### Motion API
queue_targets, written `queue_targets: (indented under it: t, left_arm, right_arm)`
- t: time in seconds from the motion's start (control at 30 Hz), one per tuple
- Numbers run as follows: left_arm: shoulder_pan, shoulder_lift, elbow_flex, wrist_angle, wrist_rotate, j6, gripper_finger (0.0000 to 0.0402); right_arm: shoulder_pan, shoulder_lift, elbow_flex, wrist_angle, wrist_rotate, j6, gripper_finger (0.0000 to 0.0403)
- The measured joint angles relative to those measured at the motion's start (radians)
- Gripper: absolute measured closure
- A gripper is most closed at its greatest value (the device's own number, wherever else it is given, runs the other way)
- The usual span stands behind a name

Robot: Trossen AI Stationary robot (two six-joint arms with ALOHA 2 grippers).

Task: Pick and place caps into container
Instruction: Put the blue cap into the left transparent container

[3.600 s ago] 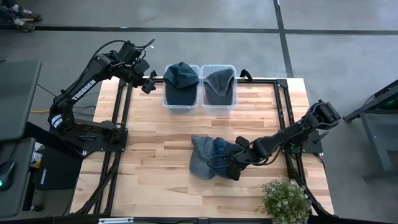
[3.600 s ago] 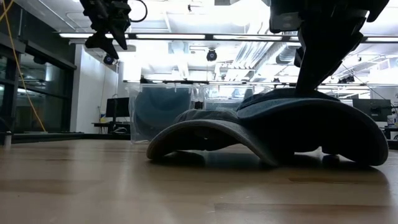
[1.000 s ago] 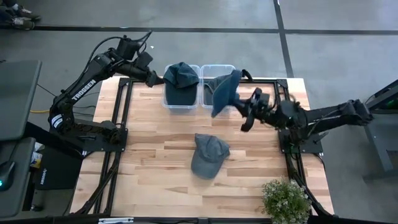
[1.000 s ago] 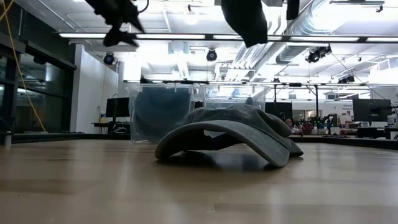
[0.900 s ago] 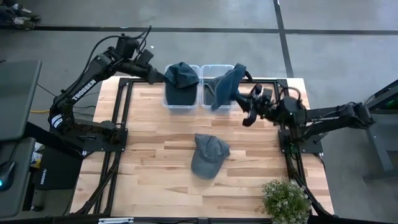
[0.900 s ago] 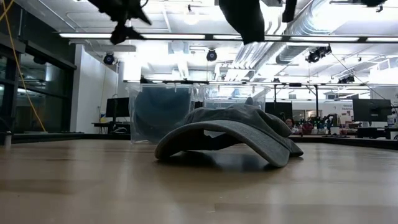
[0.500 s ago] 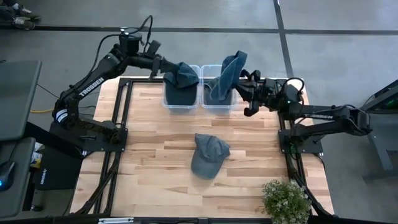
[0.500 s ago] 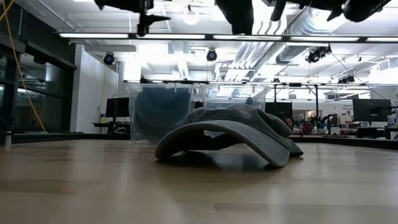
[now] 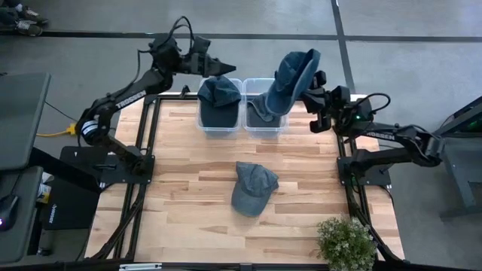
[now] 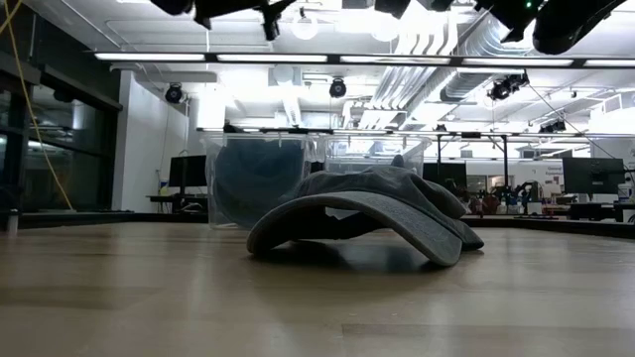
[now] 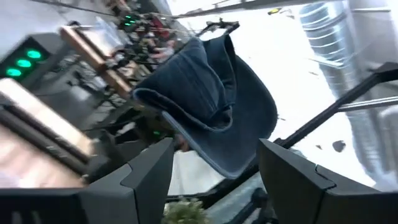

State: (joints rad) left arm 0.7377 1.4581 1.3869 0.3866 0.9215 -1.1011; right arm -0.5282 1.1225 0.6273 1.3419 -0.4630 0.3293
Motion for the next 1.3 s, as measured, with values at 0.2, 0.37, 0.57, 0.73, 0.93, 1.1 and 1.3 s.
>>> queue_targets:
  t: [0.2,0.37,0.57,0.73,0.93,1.1,1.3]
  left_arm:
    - [-0.055,0.059,0.0,0.146,-0.045,-0.112,0.0173]
    - [-0.093,0.092,0.009,0.245,-0.061,-0.176,0.0173]
    - [-0.132,0.121,0.009,0.395,-0.09,-0.275,0.0173]
    - [-0.143,0.123,0.009,0.428,-0.109,-0.315,0.0173]
    - [-0.156,0.123,0.009,0.427,-0.124,-0.319,0.0173]
    - [-0.157,0.123,0.009,0.427,-0.125,-0.322,0.0173]
    - [-0.156,0.123,0.009,0.428,-0.14,-0.335,0.0173]
  right_arm:
    - [-0.029,0.04,0.099,0.065,-0.14,0.075,0.0403]
    - [-0.029,0.078,0.238,-0.024,-0.254,0.074,0.0403]
    - [-0.029,0.115,0.373,-0.187,-0.32,0.022,0.0403]
    - [-0.029,0.157,0.455,-0.241,-0.359,0.004,0.0403]
    - [-0.029,0.218,0.527,-0.252,-0.382,-0.001,0.0403]
    - [-0.029,0.267,0.568,-0.253,-0.393,0.0,0.0403]
    - [-0.028,0.314,0.603,-0.255,-0.395,0.002,0.0403]
